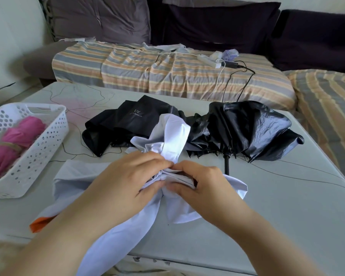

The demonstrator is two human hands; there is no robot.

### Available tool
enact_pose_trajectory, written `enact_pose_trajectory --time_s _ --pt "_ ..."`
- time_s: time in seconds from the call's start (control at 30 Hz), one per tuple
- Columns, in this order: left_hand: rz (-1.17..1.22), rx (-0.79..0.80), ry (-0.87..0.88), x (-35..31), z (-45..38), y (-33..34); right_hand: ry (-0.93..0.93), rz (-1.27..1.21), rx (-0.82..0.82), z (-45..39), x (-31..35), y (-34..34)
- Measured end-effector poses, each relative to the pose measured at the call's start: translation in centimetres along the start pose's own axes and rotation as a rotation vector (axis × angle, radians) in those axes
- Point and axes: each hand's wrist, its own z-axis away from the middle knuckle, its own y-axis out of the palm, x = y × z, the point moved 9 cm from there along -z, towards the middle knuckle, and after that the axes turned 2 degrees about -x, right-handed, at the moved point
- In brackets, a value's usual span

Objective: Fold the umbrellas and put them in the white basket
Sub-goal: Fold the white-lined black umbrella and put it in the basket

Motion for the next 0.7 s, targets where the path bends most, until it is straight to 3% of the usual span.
enact_pose_trajectory --time_s 0.13,0.27,0.37,0.6,0.7 --pt "0.0 -0.05 -0.066 1.0 -0.1 -1.1 0.114 -0.115 -0.005 0.8 -0.9 -2.9" --pt "-0.072 -0.042 -0.072 1.2 -0.1 -1.5 0.153 0.219 0.196 1.7 -1.8 -2.5" --pt "-0.075 0.01 -0.031 0.3 -0.2 -1.1 0.047 0.504 0.293 1.8 -1.5 -0.3" --pt "-0.137 0.051 0.025 -0.4 -0.5 -0.6 -0.003 0.661 0.257 1.3 -2.0 -0.4" --pt "-0.159 0.07 0.018 -0.3 -0.6 -0.5 -0.021 0.726 0.323 1.4 -2.9 -0.1"
